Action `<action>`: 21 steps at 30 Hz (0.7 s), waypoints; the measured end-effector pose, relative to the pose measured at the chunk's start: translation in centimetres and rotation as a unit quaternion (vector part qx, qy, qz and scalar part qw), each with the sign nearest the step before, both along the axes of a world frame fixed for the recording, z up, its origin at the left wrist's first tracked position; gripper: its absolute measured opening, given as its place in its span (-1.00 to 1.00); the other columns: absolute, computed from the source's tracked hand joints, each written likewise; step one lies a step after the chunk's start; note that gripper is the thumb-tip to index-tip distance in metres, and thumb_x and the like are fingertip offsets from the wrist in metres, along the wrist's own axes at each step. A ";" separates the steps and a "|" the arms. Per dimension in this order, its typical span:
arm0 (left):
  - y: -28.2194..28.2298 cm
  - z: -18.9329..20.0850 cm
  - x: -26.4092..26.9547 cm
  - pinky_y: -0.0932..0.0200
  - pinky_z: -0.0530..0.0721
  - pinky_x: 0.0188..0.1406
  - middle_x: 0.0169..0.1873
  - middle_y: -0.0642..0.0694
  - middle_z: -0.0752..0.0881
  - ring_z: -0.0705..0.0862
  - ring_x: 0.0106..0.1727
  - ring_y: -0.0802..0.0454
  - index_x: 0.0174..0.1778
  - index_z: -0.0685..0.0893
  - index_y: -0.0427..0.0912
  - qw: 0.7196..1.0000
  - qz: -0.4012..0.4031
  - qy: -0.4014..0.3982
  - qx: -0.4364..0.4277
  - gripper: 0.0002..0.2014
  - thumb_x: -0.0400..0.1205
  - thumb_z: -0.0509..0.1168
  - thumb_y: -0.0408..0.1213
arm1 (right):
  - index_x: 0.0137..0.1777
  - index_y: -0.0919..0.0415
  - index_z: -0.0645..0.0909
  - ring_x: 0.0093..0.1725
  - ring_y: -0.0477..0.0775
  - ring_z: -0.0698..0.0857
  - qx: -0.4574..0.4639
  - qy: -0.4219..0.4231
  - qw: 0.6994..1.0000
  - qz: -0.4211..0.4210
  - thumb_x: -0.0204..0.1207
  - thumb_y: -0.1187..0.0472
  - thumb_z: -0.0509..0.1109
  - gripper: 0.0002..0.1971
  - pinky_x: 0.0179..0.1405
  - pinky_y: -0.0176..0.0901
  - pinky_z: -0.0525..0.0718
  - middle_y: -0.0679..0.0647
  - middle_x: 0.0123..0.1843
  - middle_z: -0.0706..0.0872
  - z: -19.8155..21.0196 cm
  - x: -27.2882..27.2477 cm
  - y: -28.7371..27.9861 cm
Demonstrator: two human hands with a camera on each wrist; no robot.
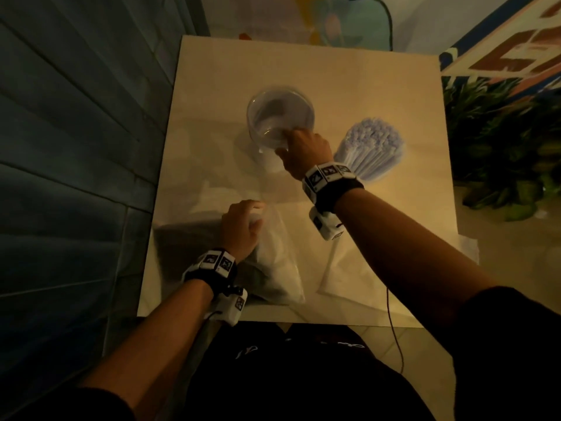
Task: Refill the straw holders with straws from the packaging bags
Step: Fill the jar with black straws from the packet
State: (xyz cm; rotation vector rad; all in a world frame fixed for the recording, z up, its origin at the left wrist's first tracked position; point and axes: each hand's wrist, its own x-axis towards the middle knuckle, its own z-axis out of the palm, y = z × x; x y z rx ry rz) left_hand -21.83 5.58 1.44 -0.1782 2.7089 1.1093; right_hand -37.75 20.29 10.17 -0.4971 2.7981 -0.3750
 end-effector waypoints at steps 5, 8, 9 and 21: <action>-1.9 -0.9 3.6 -0.25 0.45 0.43 0.31 -0.15 0.61 0.52 0.37 -0.17 0.29 0.61 -0.12 0.996 -0.036 0.065 -0.043 -0.68 0.60 0.36 -0.28 | 0.25 0.17 0.65 0.14 0.28 0.70 -0.016 -0.036 0.999 0.001 0.69 0.13 0.30 -0.77 -0.15 -0.05 0.46 0.19 0.22 0.70 -0.1 0.8 1.1; -2.7 -1.9 5.6 -0.33 0.31 0.53 0.41 -0.11 0.59 0.47 0.49 -0.15 0.32 0.63 -0.08 0.994 -0.072 0.038 -0.077 -0.61 0.56 0.29 -0.13 | 0.19 0.17 0.68 0.14 0.24 0.70 -0.019 -0.042 0.999 0.016 0.68 0.10 0.32 -0.78 -0.11 -0.06 0.52 0.17 0.18 0.72 -0.4 2.6 2.3; -2.8 -2.2 6.1 -0.33 0.25 0.57 0.45 -0.08 0.56 0.42 0.55 -0.13 0.35 0.62 -0.05 0.993 -0.076 0.020 -0.087 -0.59 0.56 0.26 -0.10 | 0.18 0.16 0.68 0.14 0.22 0.70 -0.017 -0.042 0.999 0.021 0.68 0.09 0.32 -0.79 -0.10 -0.08 0.51 0.15 0.19 0.71 -0.5 3.5 2.9; -4.5 -1.9 9.1 -0.37 -0.28 0.62 0.72 0.16 -0.14 -0.23 0.73 0.03 0.69 -0.03 0.25 0.962 -0.123 -0.122 -0.212 0.19 0.20 0.39 0.52 | 0.02 0.10 0.65 -0.29 -0.05 0.64 -0.207 0.026 0.978 -0.014 0.63 0.07 0.38 -0.87 -0.23 -0.12 0.63 0.02 0.04 0.68 1.9 14.8 6.7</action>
